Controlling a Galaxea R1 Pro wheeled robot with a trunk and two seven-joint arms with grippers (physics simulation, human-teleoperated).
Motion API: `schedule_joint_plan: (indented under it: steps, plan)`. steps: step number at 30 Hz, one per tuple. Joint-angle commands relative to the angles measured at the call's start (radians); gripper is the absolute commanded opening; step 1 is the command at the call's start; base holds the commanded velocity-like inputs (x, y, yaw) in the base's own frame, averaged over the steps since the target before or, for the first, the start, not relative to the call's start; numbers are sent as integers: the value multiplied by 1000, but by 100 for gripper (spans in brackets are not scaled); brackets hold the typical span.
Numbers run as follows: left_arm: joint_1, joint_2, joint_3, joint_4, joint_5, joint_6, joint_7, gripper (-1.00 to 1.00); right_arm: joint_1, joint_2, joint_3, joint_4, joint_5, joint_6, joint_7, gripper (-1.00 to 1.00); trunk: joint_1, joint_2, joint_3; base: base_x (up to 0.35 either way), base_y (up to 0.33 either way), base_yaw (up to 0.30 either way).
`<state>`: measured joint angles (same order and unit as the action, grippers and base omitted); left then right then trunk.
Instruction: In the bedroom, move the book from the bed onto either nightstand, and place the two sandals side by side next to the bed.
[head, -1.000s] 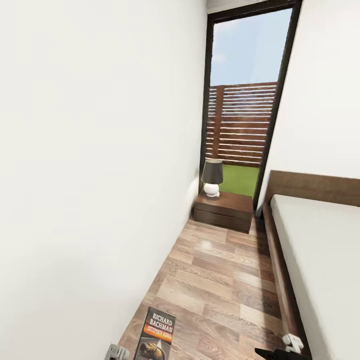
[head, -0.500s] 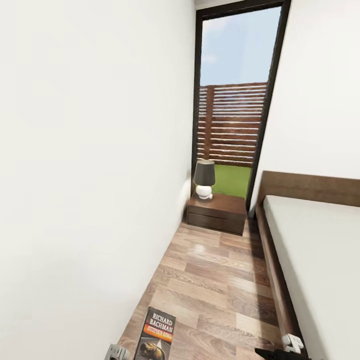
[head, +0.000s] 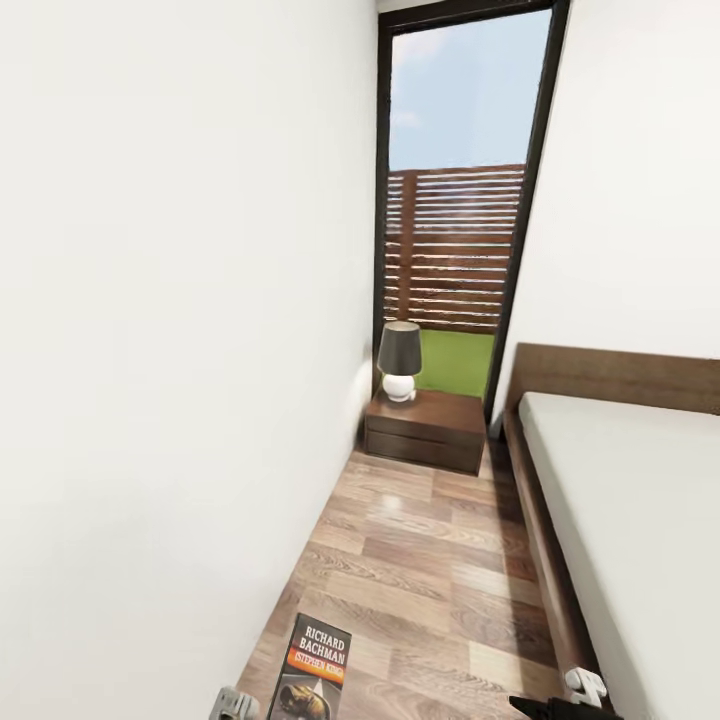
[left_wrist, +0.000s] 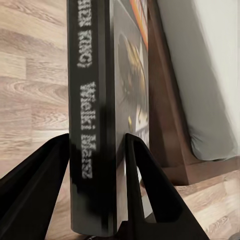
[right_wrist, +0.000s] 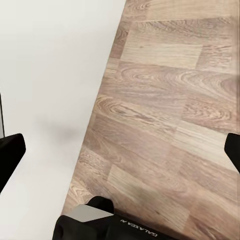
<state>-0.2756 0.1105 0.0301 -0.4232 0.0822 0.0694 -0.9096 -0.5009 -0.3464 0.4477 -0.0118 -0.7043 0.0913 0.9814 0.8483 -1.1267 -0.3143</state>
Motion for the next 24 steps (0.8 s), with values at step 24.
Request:
schedule_joint_plan:
  steps: [24]
  plan:
    - [0,0,3,0,5,7,-5,-100,-1,0,6,0,-10,9,2,100,0,-1,-1,0,0,-216]
